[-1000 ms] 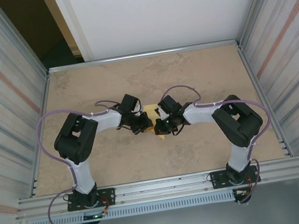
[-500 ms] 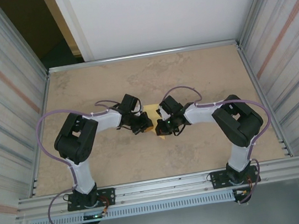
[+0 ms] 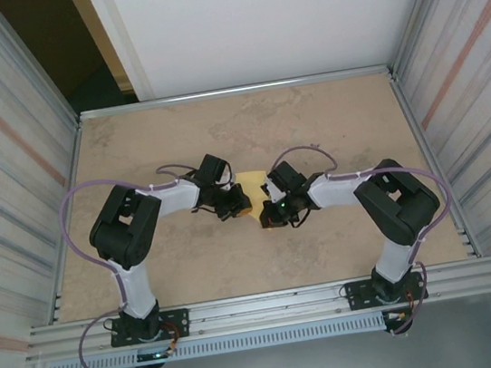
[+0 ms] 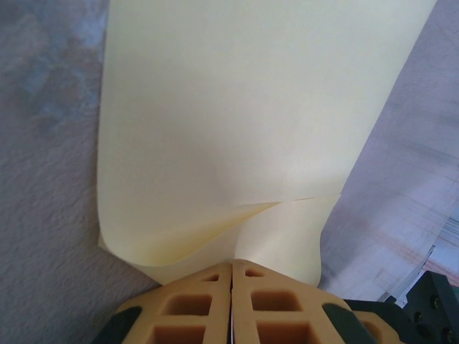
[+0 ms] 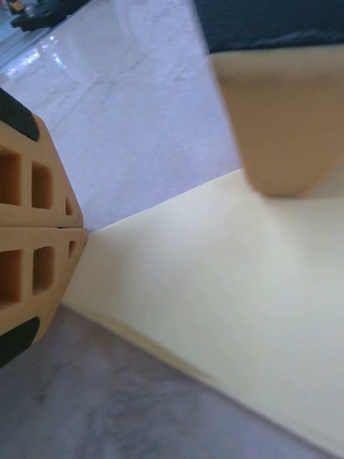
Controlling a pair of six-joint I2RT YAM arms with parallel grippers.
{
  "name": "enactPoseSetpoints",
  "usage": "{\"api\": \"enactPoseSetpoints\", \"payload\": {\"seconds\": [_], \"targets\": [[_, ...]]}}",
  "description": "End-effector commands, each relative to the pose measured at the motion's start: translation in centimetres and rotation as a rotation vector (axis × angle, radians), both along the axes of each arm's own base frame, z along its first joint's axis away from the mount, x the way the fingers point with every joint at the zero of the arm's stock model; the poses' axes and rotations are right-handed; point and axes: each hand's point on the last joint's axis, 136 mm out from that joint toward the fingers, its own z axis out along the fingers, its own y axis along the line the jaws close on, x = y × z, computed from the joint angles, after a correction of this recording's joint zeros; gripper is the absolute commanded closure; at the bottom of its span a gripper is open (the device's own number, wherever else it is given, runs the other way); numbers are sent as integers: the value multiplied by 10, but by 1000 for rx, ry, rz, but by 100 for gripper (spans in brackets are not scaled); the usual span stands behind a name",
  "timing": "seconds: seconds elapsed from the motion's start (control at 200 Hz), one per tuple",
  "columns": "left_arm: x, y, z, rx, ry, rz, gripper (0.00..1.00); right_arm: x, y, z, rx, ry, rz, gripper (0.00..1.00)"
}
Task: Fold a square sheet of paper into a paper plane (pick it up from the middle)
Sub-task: Third fold the triangle at the center of the table.
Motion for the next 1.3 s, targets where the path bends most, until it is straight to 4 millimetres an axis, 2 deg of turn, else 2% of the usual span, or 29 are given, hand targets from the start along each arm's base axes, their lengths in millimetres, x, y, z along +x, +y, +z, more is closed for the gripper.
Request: {"api": "enactPoseSetpoints", "payload": {"seconds": [0.0, 0.18, 0.351, 0.461, 0.651, 0.812, 1.072, 1.293], "targets": [[-17, 29, -43, 158, 95, 23, 90, -27, -18, -4, -46, 74, 35, 93], [-17, 29, -42, 154, 93, 19, 90, -32, -31, -5, -90, 73, 24, 93], [-17, 28, -41, 147, 91, 18, 91, -18, -17, 36, 22, -45, 25, 93], [-16, 26, -39, 141, 87, 17, 91, -1, -15, 45, 27, -93, -7, 93], [-15, 24, -38, 129, 87, 16, 91, 26, 2, 39, 39, -91, -47, 95], [-15, 22, -34, 117, 82, 12, 91, 35, 12, 28, 20, -76, -34, 95], [-9, 16, -24, 86, 60, 4, 90, 27, 9, 6, -20, -19, -20, 96], [-11, 19, -30, 105, 74, 6, 90, 15, 9, -4, -19, 22, 1, 96]]}}
